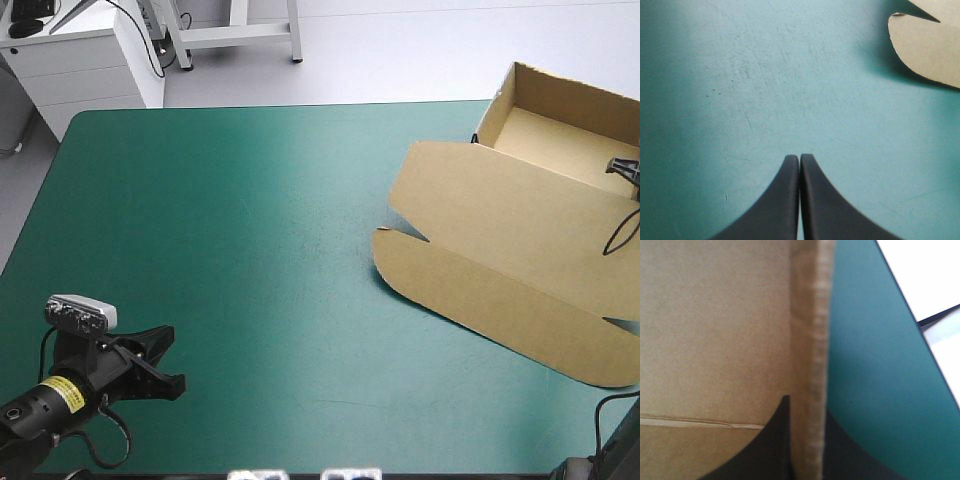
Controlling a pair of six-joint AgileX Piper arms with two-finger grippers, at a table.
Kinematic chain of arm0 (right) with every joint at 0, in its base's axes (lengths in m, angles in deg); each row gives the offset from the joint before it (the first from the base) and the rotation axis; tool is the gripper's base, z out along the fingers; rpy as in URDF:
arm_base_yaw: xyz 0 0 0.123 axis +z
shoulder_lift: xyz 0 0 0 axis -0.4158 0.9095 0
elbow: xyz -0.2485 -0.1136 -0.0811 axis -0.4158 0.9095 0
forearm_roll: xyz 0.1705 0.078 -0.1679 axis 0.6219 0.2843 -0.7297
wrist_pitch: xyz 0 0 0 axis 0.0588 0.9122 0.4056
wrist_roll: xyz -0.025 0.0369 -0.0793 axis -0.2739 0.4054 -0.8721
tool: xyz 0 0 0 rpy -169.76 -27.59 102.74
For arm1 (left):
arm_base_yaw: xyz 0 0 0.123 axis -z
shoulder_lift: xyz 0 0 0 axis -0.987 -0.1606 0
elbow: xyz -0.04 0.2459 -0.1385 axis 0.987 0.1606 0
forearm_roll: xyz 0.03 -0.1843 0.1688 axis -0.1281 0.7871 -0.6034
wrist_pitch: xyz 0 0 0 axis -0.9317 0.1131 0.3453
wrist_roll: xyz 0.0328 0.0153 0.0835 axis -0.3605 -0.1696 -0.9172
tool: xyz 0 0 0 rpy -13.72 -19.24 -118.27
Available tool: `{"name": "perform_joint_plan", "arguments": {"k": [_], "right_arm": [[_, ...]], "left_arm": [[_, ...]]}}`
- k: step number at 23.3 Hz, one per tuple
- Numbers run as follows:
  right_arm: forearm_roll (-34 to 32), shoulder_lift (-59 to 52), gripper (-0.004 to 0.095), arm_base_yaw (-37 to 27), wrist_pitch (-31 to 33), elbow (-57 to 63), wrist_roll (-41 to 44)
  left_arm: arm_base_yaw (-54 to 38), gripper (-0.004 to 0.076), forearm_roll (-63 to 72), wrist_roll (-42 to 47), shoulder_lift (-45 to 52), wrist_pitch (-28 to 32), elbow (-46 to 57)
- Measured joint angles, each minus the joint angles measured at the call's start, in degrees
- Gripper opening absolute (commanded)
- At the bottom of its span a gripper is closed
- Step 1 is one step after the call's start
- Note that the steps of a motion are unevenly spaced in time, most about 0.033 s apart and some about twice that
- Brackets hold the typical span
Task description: Fold the box
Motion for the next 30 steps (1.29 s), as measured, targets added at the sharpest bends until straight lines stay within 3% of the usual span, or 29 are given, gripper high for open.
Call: {"name": "perform_joint_plan", "arguments": {"k": [4, 6, 8, 11, 16, 23, 26, 29, 30], "right_arm": [[4.4, 3.0, 0.0363, 0.0, 0.8, 0.4, -2.6], [5.3, 3.0, 0.0589, 0.0, 0.6, 0.4, -3.1], [6.7, 3.0, 0.0663, 0.0, 0.6, 0.4, -3.2], [7.1, 2.5, 0.0641, 0.0, 0.7, -0.6, -3.3], [8.7, -2.8, 0.0495, 0.0, 0.9, -8.3, -3.0], [26.9, -14.9, 0.0004, 1.6, 2.5, -13.4, -10.3], [28.8, -19.1, -0.0009, 8.6, 2.7, -12.0, -13.3], [24.7, -21.6, -0.001, 16.0, 2.7, -8.5, -13.8], [19.6, -23.3, -0.001, 22.1, 2.7, -5.3, -13.7]], "left_arm": [[0.0, -0.0008, 0.2, 0.0, 0.0, 0.0, 0.0], [0.0, -0.0008, 0.2, -0.3, 0.0, 0.0, 0.0], [0.0, -0.0008, 0.2, -0.4, 0.0, 0.0, 0.0], [0.0, -0.0008, 0.2, -0.4, 0.0, 0.0, 0.0], [0.0, -0.0008, 0.2, -0.5, 0.0, 0.0, 0.0], [0.0, -0.0008, 0.2, -1.1, 0.0, 0.0, 0.0], [0.0, -0.0008, 0.2, -1.3, 0.0, 0.1, 0.0], [0.0, -0.0008, 0.2, -1.3, 0.0, 0.1, 0.0], [0.0, -0.0008, 0.2, -1.3, 0.0, 0.1, 0.0]]}}
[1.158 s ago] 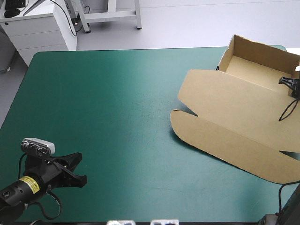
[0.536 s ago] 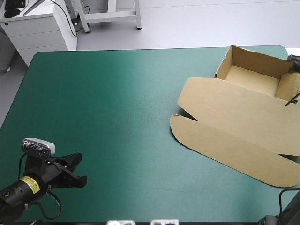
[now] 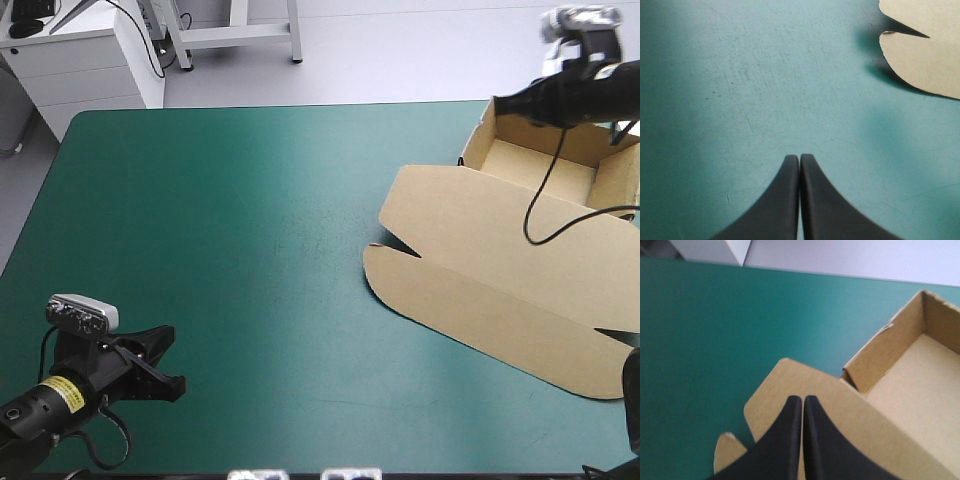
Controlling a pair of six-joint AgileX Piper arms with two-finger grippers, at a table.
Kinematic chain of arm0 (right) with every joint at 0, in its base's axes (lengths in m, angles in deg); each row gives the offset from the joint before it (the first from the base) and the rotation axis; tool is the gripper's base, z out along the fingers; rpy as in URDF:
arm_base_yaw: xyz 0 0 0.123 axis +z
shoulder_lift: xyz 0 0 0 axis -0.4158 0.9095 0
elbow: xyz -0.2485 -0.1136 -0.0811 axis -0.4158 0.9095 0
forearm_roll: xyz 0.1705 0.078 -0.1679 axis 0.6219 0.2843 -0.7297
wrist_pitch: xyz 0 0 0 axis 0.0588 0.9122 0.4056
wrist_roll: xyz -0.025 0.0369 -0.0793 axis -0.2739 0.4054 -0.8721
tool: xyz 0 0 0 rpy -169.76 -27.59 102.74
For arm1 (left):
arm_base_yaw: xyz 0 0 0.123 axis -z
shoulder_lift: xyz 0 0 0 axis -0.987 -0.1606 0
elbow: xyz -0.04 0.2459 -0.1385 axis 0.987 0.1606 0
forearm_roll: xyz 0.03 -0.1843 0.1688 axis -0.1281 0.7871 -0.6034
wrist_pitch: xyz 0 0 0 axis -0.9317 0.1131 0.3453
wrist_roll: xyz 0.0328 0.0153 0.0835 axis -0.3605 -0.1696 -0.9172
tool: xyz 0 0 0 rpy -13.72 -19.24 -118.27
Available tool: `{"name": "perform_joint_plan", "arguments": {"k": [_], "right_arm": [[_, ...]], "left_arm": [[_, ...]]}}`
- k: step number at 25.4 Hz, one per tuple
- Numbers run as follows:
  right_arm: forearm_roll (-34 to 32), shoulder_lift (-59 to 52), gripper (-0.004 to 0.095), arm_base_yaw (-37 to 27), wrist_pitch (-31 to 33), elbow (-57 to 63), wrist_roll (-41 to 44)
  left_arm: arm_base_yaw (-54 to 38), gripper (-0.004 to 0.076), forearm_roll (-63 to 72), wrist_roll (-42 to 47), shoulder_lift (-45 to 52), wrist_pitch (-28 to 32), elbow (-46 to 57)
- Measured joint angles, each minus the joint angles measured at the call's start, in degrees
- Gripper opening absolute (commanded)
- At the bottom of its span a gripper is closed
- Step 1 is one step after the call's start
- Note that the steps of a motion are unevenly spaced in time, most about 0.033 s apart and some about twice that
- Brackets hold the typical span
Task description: Fold the box
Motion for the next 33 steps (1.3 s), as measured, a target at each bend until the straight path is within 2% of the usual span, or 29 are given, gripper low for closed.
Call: {"name": "perform_joint_plan", "arguments": {"k": [1, 2, 3, 4, 5, 6, 7, 11, 16, 26, 33], "right_arm": [[-2.5, -0.8, -0.001, 2.6, 0.0, 1.5, 0.3], [-9.6, -3.1, -0.001, 8.8, -0.8, 5.9, 1.8], [-13.3, -4.3, -0.001, 11.1, -1.5, 7.9, 2.5], [-20.0, -7.7, -0.0016, 16.4, -4.0, 13.3, 4.4], [-23.7, -12.2, -0.0016, 20.8, -6.8, 19.1, 5.8], [-24.7, -14.8, -0.0016, 22.5, -8.1, 22.0, 6.2], [-24.9, -19.8, -0.0016, 24.6, -9.9, 27.1, 6.8], [-23.4, -37.4, -0.0016, 25.6, -14.4, 44.3, 7.1], [-23.3, -52.9, -0.0016, 25.6, -21.1, 59.7, 9.4], [-23.4, -73.3, -0.0017, 25.6, -29.2, 81.3, 11.2], [-23.4, -83.2, -0.0018, 25.6, -29.7, 88.4, 12.9]], "left_arm": [[0.0, -0.0008, 0.0, 0.0, 0.0, 0.0, 0.0], [0.0, -0.0008, -0.3, 0.0, 0.0, 0.0, 0.0], [0.0, -0.0008, -0.5, 0.0, 0.0, 0.0, 0.0], [0.0, -0.0008, -0.7, 0.0, 0.0, 0.0, 0.0], [0.0, -0.0008, -0.8, -0.1, 0.2, 0.1, 0.1], [0.0, -0.0008, -0.8, -0.3, 0.5, 0.1, 0.2], [0.0, -0.0008, -0.9, -0.6, 1.4, 0.1, 0.6], [0.0, -0.0008, -1.1, -0.6, 8.3, 0.3, 4.8], [0.0, -0.0008, -0.5, -0.6, 15.5, 0.1, 8.2], [0.0, -0.0008, 0.2, -1.7, 23.8, -1.6, 9.8], [0.0, -0.0008, 0.2, -3.0, 24.4, -5.6, 9.9]]}}
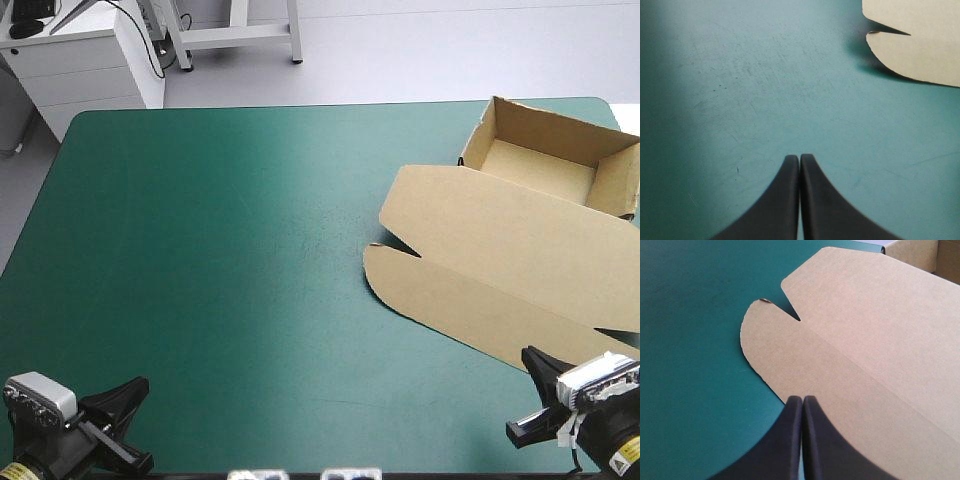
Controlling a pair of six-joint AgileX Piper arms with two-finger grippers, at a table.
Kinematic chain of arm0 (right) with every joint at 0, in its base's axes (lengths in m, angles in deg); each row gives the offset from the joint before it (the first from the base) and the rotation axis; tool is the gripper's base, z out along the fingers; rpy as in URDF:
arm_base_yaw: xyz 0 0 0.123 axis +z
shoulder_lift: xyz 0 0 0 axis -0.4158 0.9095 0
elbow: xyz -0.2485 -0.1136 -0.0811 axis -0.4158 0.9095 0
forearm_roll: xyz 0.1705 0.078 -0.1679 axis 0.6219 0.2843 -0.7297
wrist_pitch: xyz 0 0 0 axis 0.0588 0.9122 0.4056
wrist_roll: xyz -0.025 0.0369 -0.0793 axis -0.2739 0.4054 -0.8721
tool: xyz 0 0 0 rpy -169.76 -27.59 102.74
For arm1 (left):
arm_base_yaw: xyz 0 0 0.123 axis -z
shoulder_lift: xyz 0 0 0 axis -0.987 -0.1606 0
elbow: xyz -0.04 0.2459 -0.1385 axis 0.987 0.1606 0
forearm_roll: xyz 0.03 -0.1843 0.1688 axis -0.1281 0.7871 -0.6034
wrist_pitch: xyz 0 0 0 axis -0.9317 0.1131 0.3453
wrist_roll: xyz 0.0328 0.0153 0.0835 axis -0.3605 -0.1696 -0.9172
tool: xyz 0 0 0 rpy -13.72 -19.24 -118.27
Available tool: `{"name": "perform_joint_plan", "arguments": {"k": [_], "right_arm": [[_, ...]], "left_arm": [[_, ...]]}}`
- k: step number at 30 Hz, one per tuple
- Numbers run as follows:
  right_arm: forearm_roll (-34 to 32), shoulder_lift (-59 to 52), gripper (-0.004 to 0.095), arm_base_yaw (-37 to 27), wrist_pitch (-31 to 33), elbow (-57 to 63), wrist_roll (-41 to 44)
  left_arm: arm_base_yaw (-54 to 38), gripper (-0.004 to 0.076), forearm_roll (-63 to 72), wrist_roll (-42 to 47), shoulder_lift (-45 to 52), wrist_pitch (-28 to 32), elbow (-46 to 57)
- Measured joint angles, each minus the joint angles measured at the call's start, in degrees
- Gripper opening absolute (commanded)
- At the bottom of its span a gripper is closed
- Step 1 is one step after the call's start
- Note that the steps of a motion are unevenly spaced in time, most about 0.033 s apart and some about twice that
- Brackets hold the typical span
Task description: Fold the box
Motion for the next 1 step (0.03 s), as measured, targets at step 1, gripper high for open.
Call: {"name": "perform_joint_plan", "arguments": {"k": [1], "right_arm": [[0.0, -0.9, -0.0018, 0.0, 0.3, 0.6, 0.3]], "left_arm": [[0.0, -0.0008, 0.0, 0.0, 0.0, -0.2, 0.0]]}}
